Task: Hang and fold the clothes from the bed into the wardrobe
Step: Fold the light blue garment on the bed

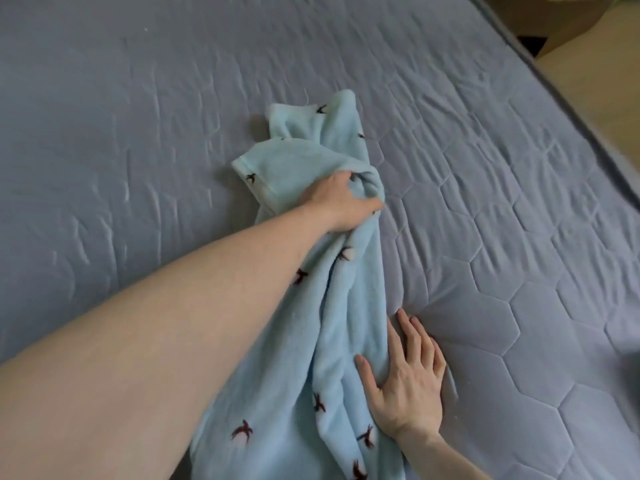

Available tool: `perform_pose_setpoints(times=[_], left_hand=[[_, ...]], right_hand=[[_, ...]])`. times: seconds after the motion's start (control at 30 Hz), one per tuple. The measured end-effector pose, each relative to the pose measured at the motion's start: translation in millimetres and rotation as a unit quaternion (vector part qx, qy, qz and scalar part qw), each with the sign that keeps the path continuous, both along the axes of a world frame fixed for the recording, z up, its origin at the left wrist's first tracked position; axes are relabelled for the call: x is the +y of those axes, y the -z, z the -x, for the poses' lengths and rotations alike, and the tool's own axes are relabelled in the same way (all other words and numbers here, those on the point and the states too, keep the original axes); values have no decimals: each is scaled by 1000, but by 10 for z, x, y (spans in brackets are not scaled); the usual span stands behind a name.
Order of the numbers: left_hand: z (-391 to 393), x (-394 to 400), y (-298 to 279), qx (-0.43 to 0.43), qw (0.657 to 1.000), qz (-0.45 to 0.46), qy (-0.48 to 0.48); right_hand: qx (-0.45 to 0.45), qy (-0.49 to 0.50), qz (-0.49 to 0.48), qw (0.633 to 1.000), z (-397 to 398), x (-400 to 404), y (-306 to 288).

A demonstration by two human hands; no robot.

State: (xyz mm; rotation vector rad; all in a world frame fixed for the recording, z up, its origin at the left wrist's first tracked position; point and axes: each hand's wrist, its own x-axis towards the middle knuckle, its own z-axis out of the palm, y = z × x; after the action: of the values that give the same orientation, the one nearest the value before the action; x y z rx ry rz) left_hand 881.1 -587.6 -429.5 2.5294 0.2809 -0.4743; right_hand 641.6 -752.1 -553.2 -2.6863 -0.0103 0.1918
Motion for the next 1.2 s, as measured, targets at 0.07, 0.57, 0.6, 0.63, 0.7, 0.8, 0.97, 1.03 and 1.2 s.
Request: perform_pose_setpoints(times=[0.07,0.57,0.6,0.63,0.7,0.8,0.97,1.03,1.2], left_hand=[[38,19,133,11,999,27,-35],[-607,574,-411,-285,942,-119,-129],[-761,511,-500,-281,949,-92,-108],[-876,443,-559,-262,959,-72,-84],[-990,301,-565,-199,977,-65,-37],[-865,133,-323,-131,986,-101,6],[-66,197,215,-135,984,-107,48],[383,225,314,-189,975,-115,27],[1314,134,322,-41,980,-186,60]], right_hand=[[2,1,0,1000,-12,-17,11],[13,0,-1,1000,39,-66,36],[10,1,-3,1000,40,-61,40],[5,2,-3,1000,40,-56,46],[1,2,-2,1000,38,-52,54],[0,5,1,1000,11,-40,56],[2,4,6,1000,-22,-34,65],[5,3,8,1000,-16,-42,61],[-10,0,6,1000,-6,-50,40]])
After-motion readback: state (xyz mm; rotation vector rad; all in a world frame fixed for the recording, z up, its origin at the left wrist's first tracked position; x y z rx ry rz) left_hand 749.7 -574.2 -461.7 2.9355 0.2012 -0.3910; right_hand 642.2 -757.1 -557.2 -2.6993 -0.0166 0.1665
